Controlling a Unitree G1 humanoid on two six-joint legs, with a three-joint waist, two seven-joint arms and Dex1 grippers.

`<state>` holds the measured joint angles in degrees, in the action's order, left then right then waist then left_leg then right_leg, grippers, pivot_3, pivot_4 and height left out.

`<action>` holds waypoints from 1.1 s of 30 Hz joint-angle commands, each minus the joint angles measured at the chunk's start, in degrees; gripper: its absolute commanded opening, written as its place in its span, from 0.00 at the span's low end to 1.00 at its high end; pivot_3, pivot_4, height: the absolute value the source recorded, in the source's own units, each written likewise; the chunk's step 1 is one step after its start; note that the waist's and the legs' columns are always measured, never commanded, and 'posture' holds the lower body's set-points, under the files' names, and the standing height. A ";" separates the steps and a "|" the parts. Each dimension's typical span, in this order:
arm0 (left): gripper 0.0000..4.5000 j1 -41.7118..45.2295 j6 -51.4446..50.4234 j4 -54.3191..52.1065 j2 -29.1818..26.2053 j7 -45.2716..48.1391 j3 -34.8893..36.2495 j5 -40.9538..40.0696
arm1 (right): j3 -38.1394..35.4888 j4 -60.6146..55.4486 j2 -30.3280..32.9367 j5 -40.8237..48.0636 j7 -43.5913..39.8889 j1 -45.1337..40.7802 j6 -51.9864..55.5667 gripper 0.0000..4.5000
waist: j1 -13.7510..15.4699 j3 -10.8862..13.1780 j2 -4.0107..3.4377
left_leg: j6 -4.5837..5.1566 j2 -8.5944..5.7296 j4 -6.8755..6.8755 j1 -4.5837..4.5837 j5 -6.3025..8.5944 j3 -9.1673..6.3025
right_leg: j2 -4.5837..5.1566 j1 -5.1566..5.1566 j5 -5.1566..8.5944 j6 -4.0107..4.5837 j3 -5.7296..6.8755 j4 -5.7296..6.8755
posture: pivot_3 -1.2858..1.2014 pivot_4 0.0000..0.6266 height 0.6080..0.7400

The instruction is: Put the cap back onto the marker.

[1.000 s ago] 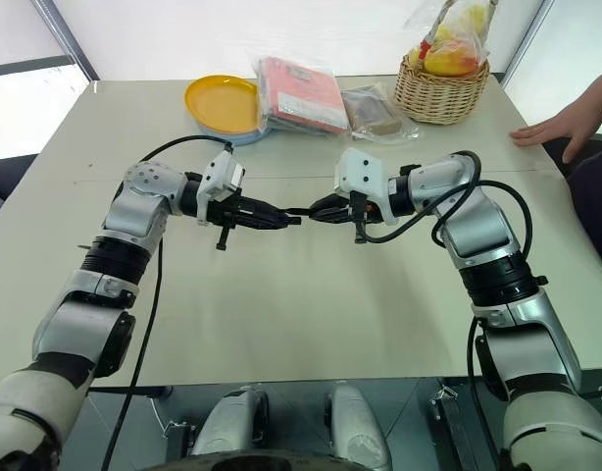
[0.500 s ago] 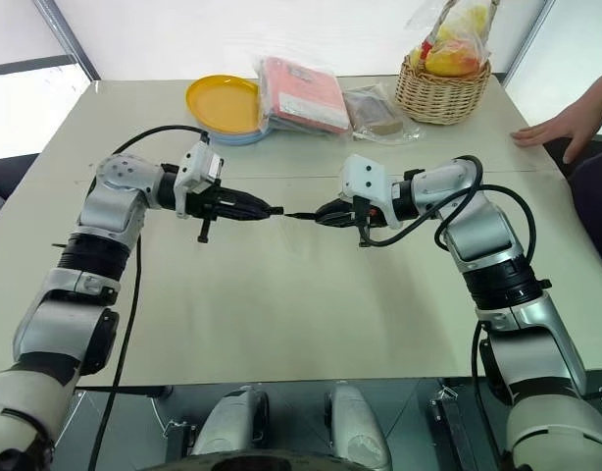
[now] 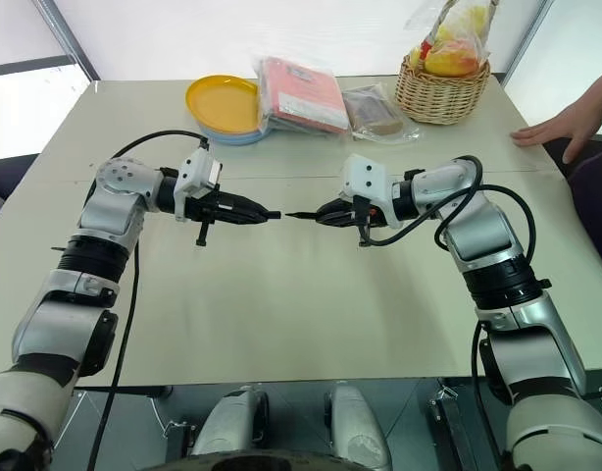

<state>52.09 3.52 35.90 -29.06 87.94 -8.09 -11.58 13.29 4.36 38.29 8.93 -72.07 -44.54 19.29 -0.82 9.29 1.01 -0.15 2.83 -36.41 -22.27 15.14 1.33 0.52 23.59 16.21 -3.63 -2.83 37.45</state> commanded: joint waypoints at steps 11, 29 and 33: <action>0.02 1.25 1.41 -0.30 1.39 -1.04 0.44 -0.07 | -0.65 -2.89 -0.17 0.92 0.36 -0.64 0.71 0.00 | -0.01 0.00 0.00 | 0.00 0.00 -0.04 0.00 0.00 0.00 | 0.00 0.00 0.00 0.00 0.00 0.04 | 0.52 0.24 1.00; 0.02 2.53 3.39 2.19 3.97 -2.43 0.03 1.04 | -0.59 -3.86 -0.83 1.06 0.97 -0.24 1.57 0.00 | -0.01 0.00 0.00 | 0.00 0.00 -0.17 -0.01 0.00 -0.01 | 0.00 -0.03 0.00 0.00 0.00 0.12 | 0.52 0.24 1.00; 0.02 3.25 3.86 2.74 5.37 -1.99 -1.01 1.81 | -0.30 -3.76 -1.19 0.94 0.90 -0.68 1.44 0.00 | 0.02 0.00 0.00 | 0.00 0.00 -0.19 -0.01 0.00 -0.01 | 0.00 -0.05 0.00 0.00 0.00 0.12 | 0.52 0.24 1.00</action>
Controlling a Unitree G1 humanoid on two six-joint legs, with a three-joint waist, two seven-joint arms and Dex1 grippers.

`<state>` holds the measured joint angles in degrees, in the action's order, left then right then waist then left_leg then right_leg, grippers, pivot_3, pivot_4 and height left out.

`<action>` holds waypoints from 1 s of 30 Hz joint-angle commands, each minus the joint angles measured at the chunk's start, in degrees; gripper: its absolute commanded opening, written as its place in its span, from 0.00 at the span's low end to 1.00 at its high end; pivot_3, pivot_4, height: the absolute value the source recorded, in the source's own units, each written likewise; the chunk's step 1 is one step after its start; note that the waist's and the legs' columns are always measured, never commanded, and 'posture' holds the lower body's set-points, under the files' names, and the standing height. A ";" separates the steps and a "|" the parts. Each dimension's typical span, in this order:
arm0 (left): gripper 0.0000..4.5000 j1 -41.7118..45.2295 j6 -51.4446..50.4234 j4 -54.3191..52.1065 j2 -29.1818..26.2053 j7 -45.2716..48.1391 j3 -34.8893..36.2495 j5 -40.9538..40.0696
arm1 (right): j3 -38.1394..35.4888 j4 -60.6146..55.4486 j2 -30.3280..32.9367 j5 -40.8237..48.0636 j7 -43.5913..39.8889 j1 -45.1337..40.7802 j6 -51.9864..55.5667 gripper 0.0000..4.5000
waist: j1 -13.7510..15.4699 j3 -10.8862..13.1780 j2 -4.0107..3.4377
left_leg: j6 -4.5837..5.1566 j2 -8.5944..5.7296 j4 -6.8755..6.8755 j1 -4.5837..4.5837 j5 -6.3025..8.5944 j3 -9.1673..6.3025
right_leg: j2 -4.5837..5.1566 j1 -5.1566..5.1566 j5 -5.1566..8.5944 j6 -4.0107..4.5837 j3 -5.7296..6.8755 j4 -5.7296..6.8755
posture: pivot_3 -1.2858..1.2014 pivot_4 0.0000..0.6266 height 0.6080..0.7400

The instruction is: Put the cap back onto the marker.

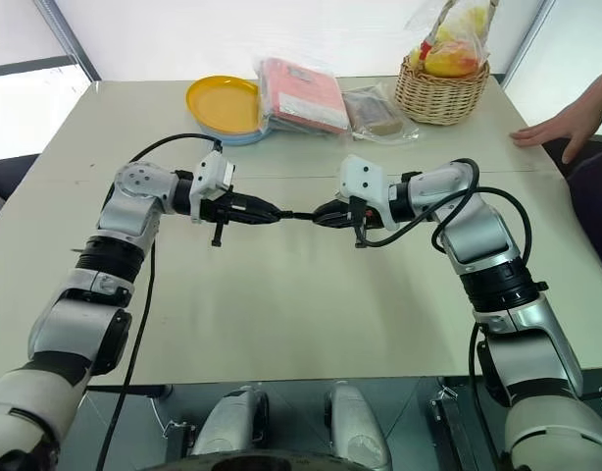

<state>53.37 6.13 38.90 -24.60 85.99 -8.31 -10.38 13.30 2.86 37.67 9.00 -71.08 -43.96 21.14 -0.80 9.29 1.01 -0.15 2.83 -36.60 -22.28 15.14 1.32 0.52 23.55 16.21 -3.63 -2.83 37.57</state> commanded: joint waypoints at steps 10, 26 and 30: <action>0.02 5.46 -0.13 3.49 4.31 2.17 -2.09 1.85 | 1.59 2.08 -3.45 -3.25 1.36 -4.73 -4.07 0.00 | -0.12 0.00 0.00 | 0.00 0.00 -0.03 0.00 0.00 0.00 | -0.02 0.01 0.00 0.00 0.00 0.03 | 0.52 0.24 1.00; 0.02 7.23 6.92 9.88 4.94 -2.04 0.09 5.42 | 0.09 3.37 -1.91 -5.05 0.76 -3.03 -4.74 0.00 | -0.01 0.00 0.00 | 0.02 0.00 -0.20 -0.02 0.01 -0.01 | -0.01 0.00 0.00 0.00 0.00 0.11 | 0.52 0.24 1.00; 0.40 7.48 8.41 11.54 4.71 -2.37 0.72 5.35 | -0.35 4.08 -0.63 -5.02 0.89 -1.94 -4.91 0.00 | 0.03 0.00 0.00 | 0.02 0.00 -0.27 -0.03 0.01 -0.01 | -0.01 -0.03 0.00 0.00 0.01 0.13 | 0.52 0.24 1.00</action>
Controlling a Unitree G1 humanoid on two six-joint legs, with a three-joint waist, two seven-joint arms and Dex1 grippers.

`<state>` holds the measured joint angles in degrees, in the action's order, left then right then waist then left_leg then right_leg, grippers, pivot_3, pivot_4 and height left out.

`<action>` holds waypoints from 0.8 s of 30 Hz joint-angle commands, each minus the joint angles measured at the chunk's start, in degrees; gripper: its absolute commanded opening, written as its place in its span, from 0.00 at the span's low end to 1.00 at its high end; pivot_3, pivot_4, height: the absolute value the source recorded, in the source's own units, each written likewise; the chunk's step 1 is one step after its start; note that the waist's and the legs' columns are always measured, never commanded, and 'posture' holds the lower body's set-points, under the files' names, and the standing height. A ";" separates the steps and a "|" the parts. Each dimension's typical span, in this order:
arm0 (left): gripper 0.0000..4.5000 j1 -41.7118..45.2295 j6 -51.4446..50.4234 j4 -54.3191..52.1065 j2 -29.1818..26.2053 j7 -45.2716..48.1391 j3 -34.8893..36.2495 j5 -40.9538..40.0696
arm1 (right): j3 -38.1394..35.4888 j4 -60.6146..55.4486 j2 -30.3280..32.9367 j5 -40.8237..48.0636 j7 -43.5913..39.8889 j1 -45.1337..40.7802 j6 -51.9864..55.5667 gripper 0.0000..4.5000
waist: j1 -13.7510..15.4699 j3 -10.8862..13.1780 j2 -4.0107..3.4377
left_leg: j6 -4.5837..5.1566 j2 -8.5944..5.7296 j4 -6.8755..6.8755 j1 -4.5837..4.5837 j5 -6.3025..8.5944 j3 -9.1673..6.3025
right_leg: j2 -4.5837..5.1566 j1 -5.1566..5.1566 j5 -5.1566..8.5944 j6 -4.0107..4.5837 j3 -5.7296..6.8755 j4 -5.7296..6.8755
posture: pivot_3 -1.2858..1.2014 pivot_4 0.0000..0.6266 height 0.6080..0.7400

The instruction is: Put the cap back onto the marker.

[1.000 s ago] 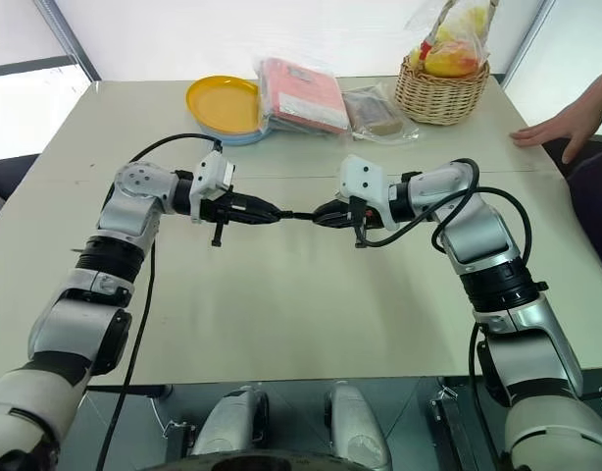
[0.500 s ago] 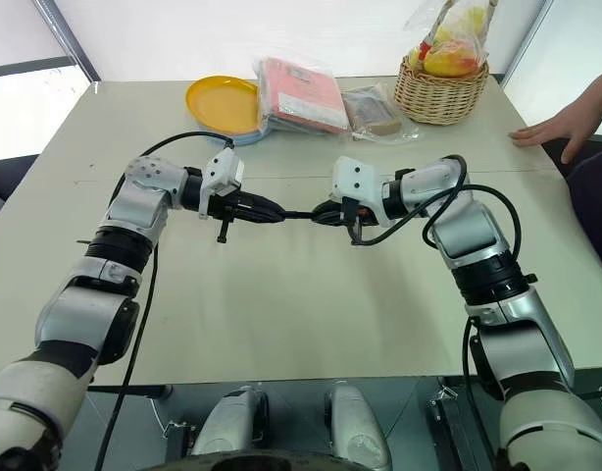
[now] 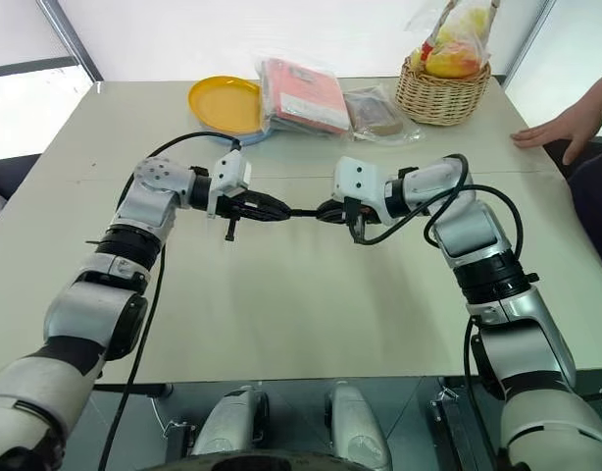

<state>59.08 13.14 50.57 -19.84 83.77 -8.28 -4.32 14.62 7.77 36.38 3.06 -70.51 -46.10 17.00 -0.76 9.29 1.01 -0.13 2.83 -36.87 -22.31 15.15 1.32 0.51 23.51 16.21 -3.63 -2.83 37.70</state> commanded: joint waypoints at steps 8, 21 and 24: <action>0.99 1.04 4.33 0.05 0.31 -3.58 1.20 -0.16 | -2.36 -0.56 1.97 0.97 1.16 1.41 -0.54 0.00 | -0.22 0.00 0.00 | 0.02 0.00 -0.02 0.01 0.01 -0.01 | -0.01 0.03 0.00 0.00 0.00 0.08 | 0.52 0.24 1.00; 0.99 -18.20 -11.88 -26.42 -4.63 -4.72 2.86 -8.39 | -22.38 -13.43 -8.17 5.87 34.24 13.26 33.76 0.00 | -0.45 -0.02 -0.03 | 0.01 0.09 -0.03 0.08 0.01 -0.05 | 0.00 0.05 0.00 0.01 -0.05 0.33 | 0.52 0.24 1.00; 0.99 -21.00 -15.74 -30.68 -4.99 -5.43 2.49 -9.47 | -26.30 -16.82 -14.48 6.14 43.27 14.36 41.70 0.00 | -0.18 -0.04 -0.06 | -0.06 0.10 -0.04 0.14 -0.03 -0.16 | -0.02 -0.02 -0.01 0.05 -0.05 0.44 | 0.52 0.24 1.00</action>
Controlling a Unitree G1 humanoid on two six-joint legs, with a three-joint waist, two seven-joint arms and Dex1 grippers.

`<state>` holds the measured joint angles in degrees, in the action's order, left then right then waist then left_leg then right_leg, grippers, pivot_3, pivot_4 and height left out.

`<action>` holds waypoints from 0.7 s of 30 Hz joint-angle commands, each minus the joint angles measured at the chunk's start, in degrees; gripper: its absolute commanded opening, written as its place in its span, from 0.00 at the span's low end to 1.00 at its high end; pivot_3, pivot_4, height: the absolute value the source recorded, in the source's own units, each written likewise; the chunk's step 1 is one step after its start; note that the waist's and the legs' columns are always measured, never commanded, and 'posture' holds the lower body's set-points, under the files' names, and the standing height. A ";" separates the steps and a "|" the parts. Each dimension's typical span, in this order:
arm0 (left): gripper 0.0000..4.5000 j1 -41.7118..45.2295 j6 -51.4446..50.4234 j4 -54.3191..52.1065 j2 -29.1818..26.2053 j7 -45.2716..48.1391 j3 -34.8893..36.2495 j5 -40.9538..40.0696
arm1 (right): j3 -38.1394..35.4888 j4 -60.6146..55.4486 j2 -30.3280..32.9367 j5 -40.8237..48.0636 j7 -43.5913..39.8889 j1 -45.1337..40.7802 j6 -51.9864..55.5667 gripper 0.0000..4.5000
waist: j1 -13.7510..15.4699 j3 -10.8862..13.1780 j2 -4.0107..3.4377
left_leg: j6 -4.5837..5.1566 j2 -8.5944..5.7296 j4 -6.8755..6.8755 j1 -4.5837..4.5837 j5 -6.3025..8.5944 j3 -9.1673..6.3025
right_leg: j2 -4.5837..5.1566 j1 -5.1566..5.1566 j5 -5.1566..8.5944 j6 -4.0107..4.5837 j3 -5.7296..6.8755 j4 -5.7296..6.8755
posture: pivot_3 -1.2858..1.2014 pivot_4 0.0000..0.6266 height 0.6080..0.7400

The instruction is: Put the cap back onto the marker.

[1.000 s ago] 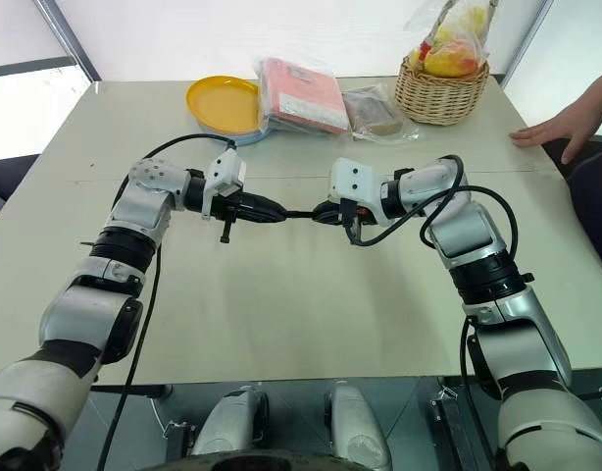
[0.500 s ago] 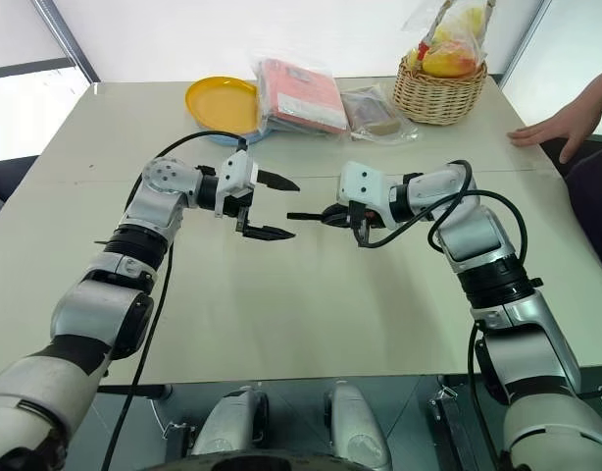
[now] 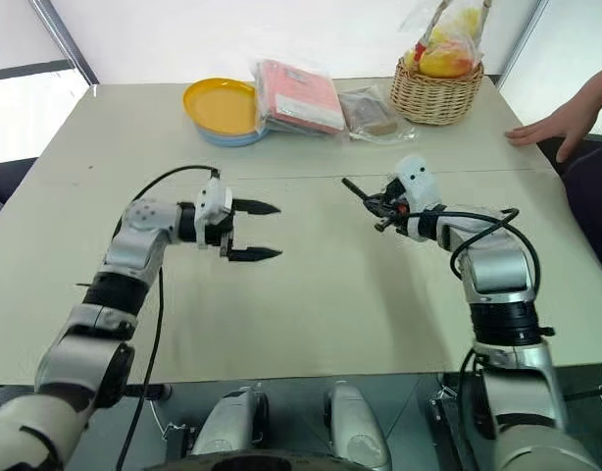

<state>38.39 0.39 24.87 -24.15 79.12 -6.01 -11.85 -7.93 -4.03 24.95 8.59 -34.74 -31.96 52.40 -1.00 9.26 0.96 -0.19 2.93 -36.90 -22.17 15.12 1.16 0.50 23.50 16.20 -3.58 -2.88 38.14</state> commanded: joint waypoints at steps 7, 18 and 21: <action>0.99 -0.46 -2.67 -3.86 0.64 -4.88 0.14 -1.20 | -3.95 -8.94 -13.73 -0.39 20.63 2.77 9.65 0.00 | 0.05 -0.05 -0.06 | -0.02 -0.15 -0.08 -0.01 -0.01 0.08 | 0.05 -0.07 -0.01 -0.01 -0.01 -0.12 | 0.52 0.24 1.00; 1.00 1.82 -0.60 -0.63 1.35 -6.83 -0.24 -0.54 | -0.83 -4.59 -15.63 -1.21 26.82 3.43 9.11 0.21 | -0.12 -0.05 -0.06 | 0.00 -0.13 0.02 -0.02 0.00 0.05 | 0.01 -0.03 0.00 -0.03 0.01 -0.14 | 0.52 0.24 1.00; 1.00 1.72 -0.33 -0.52 1.28 -7.11 -0.22 -0.36 | -0.73 -4.48 -15.65 -0.74 27.01 3.77 9.01 0.49 | -0.20 -0.05 -0.06 | 0.01 -0.13 0.03 -0.02 0.00 0.05 | 0.01 -0.02 0.00 -0.03 0.01 -0.14 | 0.52 0.24 1.00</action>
<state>39.11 -0.74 24.73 -22.55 72.23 -6.21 -11.93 -8.46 -7.51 9.50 7.25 -8.04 -28.06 62.14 -1.20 9.21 0.90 -0.18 2.80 -36.86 -22.19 15.13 1.21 0.51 23.48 16.20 -3.61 -2.87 37.99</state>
